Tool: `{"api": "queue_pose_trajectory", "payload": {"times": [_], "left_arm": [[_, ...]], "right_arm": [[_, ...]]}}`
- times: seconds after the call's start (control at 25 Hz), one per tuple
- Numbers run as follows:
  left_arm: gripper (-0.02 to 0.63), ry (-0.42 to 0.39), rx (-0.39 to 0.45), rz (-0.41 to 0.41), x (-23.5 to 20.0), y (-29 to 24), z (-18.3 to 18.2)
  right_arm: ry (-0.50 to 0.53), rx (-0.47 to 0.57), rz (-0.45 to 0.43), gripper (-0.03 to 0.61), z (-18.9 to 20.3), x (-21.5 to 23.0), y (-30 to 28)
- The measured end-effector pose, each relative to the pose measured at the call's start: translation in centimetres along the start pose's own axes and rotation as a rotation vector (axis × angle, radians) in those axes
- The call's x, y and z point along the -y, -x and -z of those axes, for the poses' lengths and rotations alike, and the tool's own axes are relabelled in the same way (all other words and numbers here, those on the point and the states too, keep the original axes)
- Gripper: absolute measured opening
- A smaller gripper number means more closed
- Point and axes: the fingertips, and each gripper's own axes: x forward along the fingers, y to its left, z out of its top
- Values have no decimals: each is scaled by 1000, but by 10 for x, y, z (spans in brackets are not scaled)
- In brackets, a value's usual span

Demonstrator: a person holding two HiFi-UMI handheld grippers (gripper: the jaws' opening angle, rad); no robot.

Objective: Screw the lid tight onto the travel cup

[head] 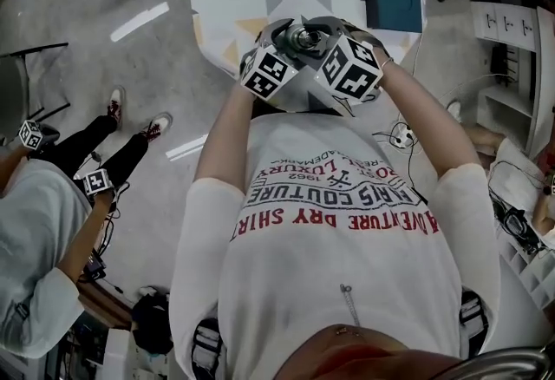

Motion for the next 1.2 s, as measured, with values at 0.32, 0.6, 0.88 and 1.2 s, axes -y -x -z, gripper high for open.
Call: {"api": "queue_pose_trajectory", "payload": {"times": [0.32,0.6,0.88,1.2], "left_arm": [[403,-1,-8,11,2,1,0],[405,4,-21,14,2,0,2],[405,11,-21,6,1,0,2],[408,15,-26,12,0,0,3]], "right_arm": [[276,-53,-118,283,5,-5,9],[540,-126,-244,280,10,-13,5],[503,-114,-267,239,8,-13,3],[41,-6,-92,239,5,-2,4]]}}
